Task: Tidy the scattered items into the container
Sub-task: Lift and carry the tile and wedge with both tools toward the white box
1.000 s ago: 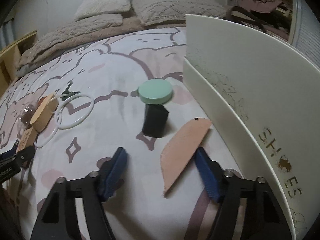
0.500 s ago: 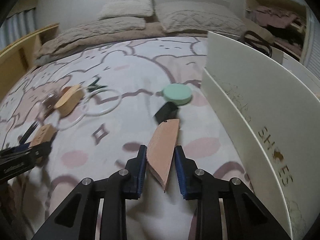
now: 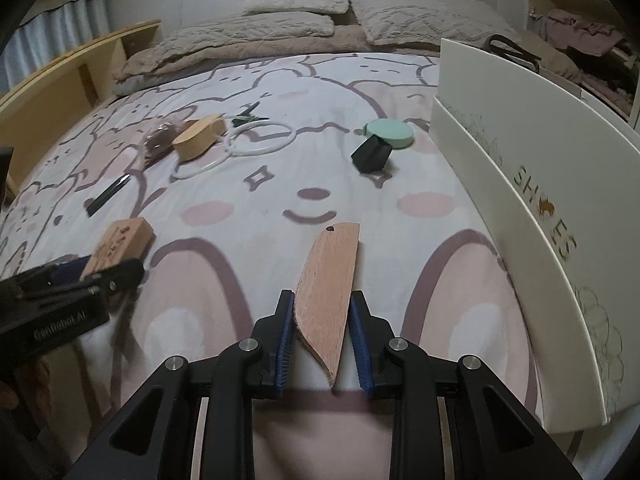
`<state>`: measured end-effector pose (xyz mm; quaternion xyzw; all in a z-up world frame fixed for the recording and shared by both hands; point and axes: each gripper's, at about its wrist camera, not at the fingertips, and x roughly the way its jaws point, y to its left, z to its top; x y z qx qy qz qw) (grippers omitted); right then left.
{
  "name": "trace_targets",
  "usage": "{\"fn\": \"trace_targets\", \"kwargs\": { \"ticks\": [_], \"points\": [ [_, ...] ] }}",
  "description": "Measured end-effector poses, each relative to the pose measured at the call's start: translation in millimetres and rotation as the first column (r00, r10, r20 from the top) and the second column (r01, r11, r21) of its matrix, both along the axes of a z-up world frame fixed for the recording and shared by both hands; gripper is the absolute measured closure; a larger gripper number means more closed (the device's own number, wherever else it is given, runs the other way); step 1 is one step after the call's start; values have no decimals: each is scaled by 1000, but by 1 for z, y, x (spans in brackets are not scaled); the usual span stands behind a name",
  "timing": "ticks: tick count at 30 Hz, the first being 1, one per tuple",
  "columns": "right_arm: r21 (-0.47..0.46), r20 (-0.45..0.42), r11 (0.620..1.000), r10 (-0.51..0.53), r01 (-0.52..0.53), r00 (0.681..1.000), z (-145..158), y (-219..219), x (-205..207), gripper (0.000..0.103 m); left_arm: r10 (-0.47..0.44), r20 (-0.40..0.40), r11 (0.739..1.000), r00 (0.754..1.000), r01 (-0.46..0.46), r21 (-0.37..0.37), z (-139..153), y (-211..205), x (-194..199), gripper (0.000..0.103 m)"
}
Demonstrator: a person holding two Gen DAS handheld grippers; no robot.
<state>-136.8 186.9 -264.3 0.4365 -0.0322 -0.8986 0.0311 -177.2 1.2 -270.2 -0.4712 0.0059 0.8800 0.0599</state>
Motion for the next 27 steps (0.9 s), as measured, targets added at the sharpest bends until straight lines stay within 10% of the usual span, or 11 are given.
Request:
{"fn": "trace_targets", "kwargs": {
  "ticks": [27],
  "points": [
    [12, -19, 997, 82, -81, 996, 24, -5, 42, 76, 36, -1, 998, 999, -36, 41, 25, 14, 61, 39]
  ]
}}
